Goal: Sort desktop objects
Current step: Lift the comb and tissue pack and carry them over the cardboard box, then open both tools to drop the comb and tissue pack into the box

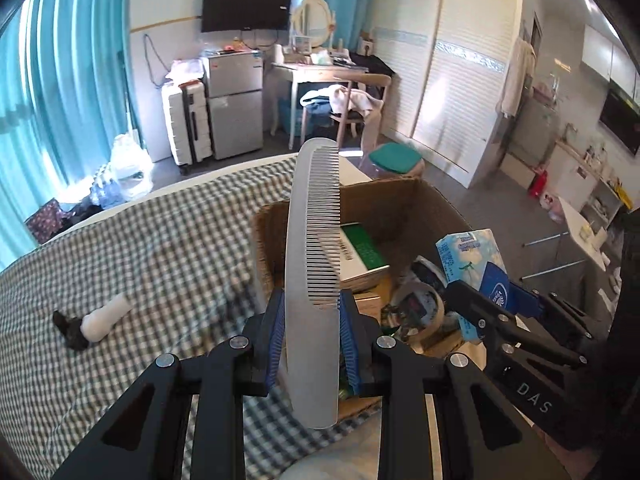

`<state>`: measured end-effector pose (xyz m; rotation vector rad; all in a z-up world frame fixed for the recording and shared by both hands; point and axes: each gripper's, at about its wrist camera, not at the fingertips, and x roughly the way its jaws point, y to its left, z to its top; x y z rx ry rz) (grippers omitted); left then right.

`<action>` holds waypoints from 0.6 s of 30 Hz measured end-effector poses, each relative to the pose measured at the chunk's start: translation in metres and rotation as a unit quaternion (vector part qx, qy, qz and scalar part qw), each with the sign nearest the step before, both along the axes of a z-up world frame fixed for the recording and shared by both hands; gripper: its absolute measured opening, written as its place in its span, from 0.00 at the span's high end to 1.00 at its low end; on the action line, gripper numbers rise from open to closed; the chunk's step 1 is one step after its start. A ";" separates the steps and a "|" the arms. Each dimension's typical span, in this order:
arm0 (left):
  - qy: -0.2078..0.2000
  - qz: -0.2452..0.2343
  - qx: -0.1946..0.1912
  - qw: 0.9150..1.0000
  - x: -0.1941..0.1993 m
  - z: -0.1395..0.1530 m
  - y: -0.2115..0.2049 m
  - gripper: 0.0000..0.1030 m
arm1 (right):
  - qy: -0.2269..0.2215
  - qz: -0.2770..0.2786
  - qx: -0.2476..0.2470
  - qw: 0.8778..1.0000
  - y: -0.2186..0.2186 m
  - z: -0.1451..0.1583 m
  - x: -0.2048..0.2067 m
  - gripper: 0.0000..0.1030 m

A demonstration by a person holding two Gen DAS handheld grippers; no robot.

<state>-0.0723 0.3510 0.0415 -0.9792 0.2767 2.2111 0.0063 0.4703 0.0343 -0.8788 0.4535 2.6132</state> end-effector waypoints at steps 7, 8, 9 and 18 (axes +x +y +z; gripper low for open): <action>-0.008 -0.019 -0.021 1.000 -0.003 -0.031 0.045 0.75 | -0.031 -0.019 0.001 0.999 0.036 -0.019 -0.017 0.50; -0.007 -0.020 -0.025 0.999 -0.004 -0.034 0.048 0.75 | -0.032 -0.022 0.000 0.999 0.040 -0.021 -0.017 0.49; -0.008 -0.022 -0.027 0.999 -0.006 -0.036 0.049 0.74 | -0.031 -0.025 0.002 0.999 0.043 -0.022 -0.018 0.49; 0.025 0.005 -0.046 0.999 -0.005 -0.037 0.027 0.03 | -0.011 -0.062 0.009 0.998 0.057 -0.017 -0.009 0.15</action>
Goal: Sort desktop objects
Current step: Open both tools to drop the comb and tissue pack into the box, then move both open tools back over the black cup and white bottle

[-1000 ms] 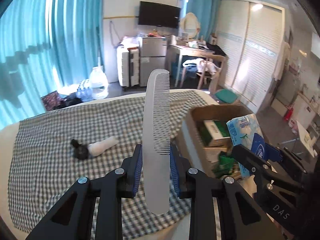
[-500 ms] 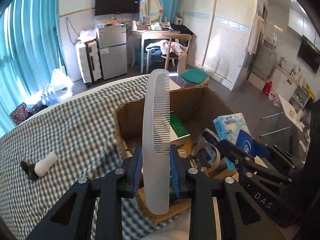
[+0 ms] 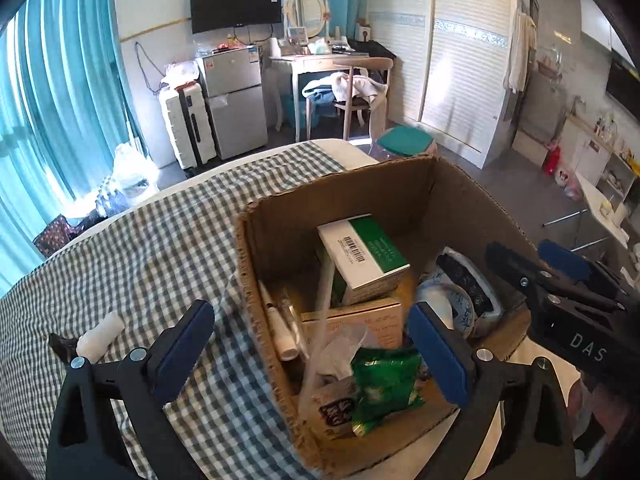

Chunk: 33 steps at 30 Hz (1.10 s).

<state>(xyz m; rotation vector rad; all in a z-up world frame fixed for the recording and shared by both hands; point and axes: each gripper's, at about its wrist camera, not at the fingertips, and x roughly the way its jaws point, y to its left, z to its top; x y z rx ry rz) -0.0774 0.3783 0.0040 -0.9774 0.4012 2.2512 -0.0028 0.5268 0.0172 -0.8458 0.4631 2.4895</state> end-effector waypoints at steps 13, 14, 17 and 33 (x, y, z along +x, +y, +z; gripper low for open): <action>0.028 0.120 -0.021 0.992 -0.003 0.021 -0.122 0.00 | 0.063 0.049 0.009 0.997 -0.070 0.038 0.017 0.15; 0.024 0.132 -0.025 0.991 -0.005 0.018 -0.132 0.00 | 0.070 0.061 0.009 0.996 -0.080 0.040 0.017 0.15; 0.012 0.166 -0.023 0.986 -0.005 0.014 -0.174 0.00 | 0.081 0.086 0.005 0.993 -0.106 0.043 0.014 0.15; -0.025 0.345 0.022 0.938 -0.016 0.003 -0.371 0.00 | 0.108 0.227 0.016 0.968 -0.237 0.060 -0.016 0.12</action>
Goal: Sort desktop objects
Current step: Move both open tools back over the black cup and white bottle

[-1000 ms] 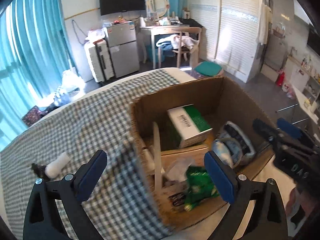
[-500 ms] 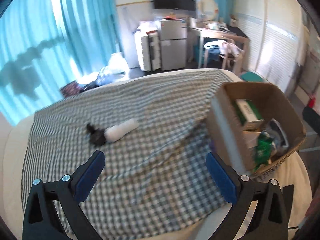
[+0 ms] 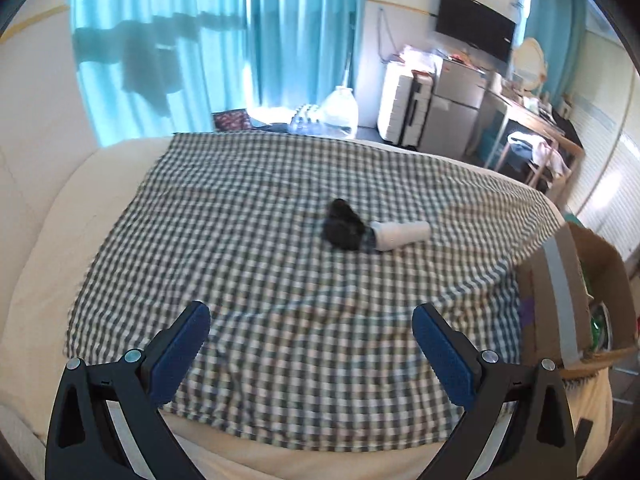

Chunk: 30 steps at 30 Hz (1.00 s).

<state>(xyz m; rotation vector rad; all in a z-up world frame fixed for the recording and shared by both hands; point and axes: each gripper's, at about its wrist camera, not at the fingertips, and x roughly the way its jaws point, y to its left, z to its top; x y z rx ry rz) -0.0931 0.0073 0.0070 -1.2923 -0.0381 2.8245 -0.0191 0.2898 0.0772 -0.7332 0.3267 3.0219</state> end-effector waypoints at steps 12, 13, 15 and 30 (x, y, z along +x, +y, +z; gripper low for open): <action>-0.026 -0.002 -0.003 1.000 -0.025 -0.034 -0.002 0.00 | -0.042 0.080 0.045 0.995 -0.054 -0.045 -0.039 0.07; -0.030 -0.001 -0.004 1.000 -0.028 -0.039 -0.001 0.00 | -0.049 0.077 0.047 0.995 -0.054 -0.051 -0.045 0.07; -0.039 0.004 -0.001 0.999 -0.037 -0.048 0.002 0.00 | -0.060 0.073 0.044 0.995 -0.051 -0.059 -0.056 0.07; -0.067 0.049 0.046 0.995 -0.164 -0.113 0.047 0.00 | -0.148 0.018 0.003 0.989 -0.028 -0.151 -0.151 0.07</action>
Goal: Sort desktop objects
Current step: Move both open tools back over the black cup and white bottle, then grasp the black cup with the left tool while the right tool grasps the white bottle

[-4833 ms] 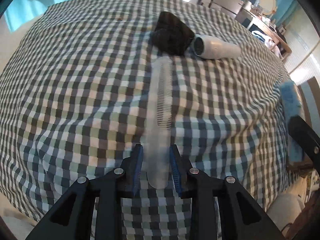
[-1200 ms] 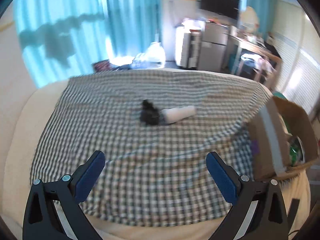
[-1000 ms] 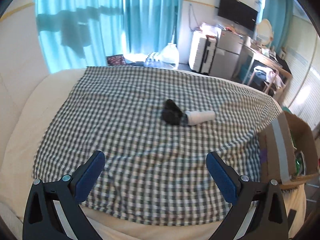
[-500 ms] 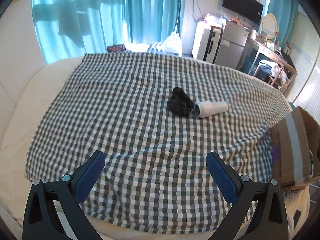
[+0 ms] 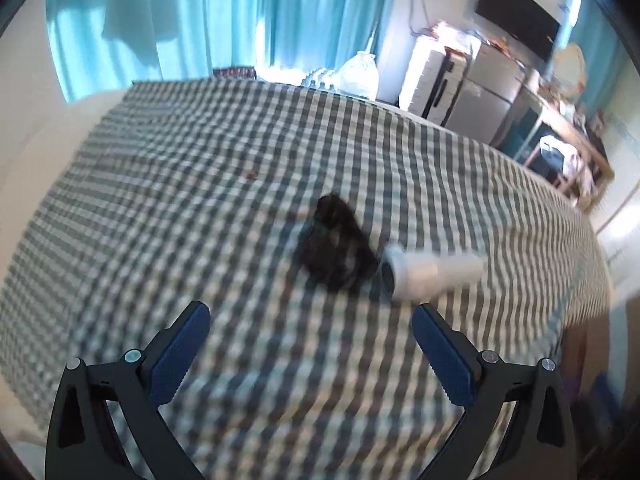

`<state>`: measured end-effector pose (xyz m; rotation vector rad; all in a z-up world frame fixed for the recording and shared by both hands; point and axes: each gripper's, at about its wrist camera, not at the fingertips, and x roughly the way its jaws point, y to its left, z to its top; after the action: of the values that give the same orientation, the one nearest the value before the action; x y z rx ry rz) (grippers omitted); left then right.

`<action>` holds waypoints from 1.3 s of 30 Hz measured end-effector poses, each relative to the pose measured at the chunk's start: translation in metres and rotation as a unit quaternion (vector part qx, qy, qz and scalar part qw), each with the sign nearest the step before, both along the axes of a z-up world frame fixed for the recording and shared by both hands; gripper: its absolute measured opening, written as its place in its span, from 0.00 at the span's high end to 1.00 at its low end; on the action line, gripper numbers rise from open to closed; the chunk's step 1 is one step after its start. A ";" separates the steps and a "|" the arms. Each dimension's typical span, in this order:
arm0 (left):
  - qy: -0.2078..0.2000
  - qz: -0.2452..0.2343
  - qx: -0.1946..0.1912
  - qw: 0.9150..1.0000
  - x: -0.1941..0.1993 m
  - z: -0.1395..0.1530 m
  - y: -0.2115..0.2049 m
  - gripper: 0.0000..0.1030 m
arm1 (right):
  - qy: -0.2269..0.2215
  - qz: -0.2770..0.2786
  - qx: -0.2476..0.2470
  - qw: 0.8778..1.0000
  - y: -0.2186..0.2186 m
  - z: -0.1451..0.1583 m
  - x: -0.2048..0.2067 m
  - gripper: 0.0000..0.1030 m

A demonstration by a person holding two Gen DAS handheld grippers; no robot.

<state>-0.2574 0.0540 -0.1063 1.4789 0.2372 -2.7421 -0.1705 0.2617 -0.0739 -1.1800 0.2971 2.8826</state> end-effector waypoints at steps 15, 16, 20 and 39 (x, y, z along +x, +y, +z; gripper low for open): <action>-0.051 0.044 -0.069 0.995 -0.064 -0.056 -0.020 0.00 | -0.019 0.082 -0.025 0.996 -0.026 -0.038 -0.064 0.07; -0.054 0.037 -0.074 0.995 -0.061 -0.056 -0.023 0.00 | -0.017 0.093 -0.028 0.995 -0.032 -0.040 -0.069 0.07; -0.080 0.004 -0.073 0.994 -0.056 -0.060 -0.035 0.04 | -0.022 0.117 -0.020 0.993 -0.057 -0.049 -0.098 0.04; -0.040 -0.042 -0.038 0.998 -0.073 -0.072 -0.014 0.04 | -0.031 0.137 0.078 0.987 -0.091 -0.077 -0.144 0.00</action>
<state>-0.3308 0.0401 -0.1786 1.6090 0.0718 -2.7145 -0.3147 0.1711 -0.1505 -1.3745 -0.1011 3.0164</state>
